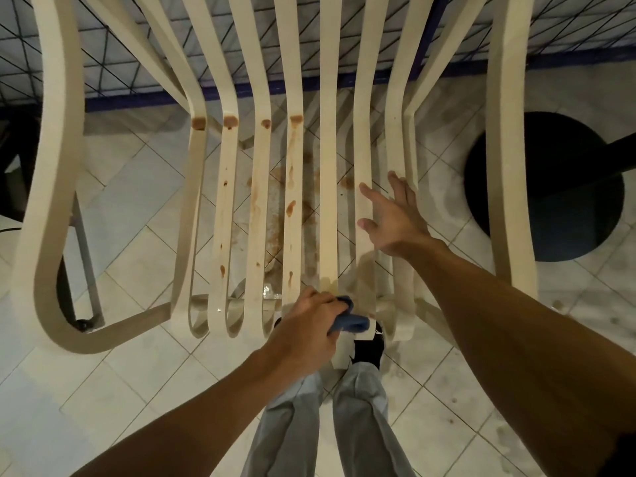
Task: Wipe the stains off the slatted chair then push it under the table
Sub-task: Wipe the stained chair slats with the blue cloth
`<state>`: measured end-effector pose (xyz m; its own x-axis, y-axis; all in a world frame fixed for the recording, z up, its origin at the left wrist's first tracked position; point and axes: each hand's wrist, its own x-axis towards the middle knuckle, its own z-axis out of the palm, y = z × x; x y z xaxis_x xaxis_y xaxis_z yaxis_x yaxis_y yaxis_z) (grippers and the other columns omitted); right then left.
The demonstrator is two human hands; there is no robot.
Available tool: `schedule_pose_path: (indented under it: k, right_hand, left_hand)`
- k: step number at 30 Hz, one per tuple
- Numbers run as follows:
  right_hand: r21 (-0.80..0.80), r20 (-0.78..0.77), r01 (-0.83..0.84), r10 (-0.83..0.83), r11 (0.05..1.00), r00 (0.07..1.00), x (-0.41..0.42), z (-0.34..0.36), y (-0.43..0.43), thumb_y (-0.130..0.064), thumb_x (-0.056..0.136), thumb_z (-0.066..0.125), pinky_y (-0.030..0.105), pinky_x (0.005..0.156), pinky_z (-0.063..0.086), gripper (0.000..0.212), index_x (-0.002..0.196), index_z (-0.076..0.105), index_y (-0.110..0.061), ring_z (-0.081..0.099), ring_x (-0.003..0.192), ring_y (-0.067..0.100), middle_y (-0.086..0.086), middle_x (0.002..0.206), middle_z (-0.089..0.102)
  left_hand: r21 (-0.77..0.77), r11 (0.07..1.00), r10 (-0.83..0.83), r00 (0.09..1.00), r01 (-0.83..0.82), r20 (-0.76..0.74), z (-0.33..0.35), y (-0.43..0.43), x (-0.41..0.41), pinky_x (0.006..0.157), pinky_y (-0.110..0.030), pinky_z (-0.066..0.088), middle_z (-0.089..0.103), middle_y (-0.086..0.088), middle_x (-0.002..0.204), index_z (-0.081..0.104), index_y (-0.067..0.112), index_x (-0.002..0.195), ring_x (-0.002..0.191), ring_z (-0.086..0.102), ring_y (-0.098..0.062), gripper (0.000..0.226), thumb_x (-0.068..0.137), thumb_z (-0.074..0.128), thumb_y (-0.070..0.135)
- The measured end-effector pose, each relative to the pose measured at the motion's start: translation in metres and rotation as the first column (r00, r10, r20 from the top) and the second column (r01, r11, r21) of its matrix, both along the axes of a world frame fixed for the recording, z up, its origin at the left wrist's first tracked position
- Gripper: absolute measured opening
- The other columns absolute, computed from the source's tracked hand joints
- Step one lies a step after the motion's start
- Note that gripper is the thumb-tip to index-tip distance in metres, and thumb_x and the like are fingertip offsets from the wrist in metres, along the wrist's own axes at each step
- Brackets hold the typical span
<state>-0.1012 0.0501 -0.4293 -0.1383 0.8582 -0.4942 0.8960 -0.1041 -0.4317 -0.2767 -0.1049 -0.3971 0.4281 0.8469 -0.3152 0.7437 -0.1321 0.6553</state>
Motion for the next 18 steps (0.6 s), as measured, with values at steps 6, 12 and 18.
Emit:
schedule_pose_path:
  k: [6,12,18]
  right_hand:
    - [0.002,0.012,-0.030,0.030,1.000,0.999,0.001,0.005,0.003,-0.032,0.096,0.058,0.042,0.119,0.017,0.066,0.152,0.025,-0.038,-0.007,0.150,0.025,0.003,0.164,-0.003]
    - [-0.016,0.044,-0.046,0.047,0.999,0.998,0.003,0.009,0.006,-0.033,0.095,0.060,0.044,0.116,0.025,0.066,0.152,0.025,-0.039,-0.004,0.149,0.025,0.002,0.163,-0.002]
    - [-0.070,0.058,-0.022,0.026,0.997,0.998,-0.002,0.011,0.006,-0.030,0.097,0.059,0.045,0.118,0.021,0.068,0.152,0.022,-0.041,-0.011,0.150,0.021,-0.005,0.163,-0.009]
  left_hand:
    - [0.157,0.987,0.027,1.000,-0.028,0.009,-0.003,0.051,0.023,0.078,-0.035,0.046,0.071,-0.003,0.105,0.073,0.011,0.108,0.084,0.055,-0.026,0.038,0.074,0.072,-0.006]
    - [0.093,0.995,-0.044,0.999,0.044,-0.006,-0.008,0.019,0.024,0.089,-0.032,0.047,0.068,0.003,0.113,0.069,0.017,0.115,0.100,0.048,-0.018,0.036,0.081,0.072,0.007]
    - [-0.040,0.999,-0.005,0.999,0.007,0.051,-0.009,-0.008,0.021,0.090,-0.033,0.046,0.066,0.008,0.118,0.067,0.022,0.119,0.103,0.048,-0.018,0.037,0.086,0.065,0.006]
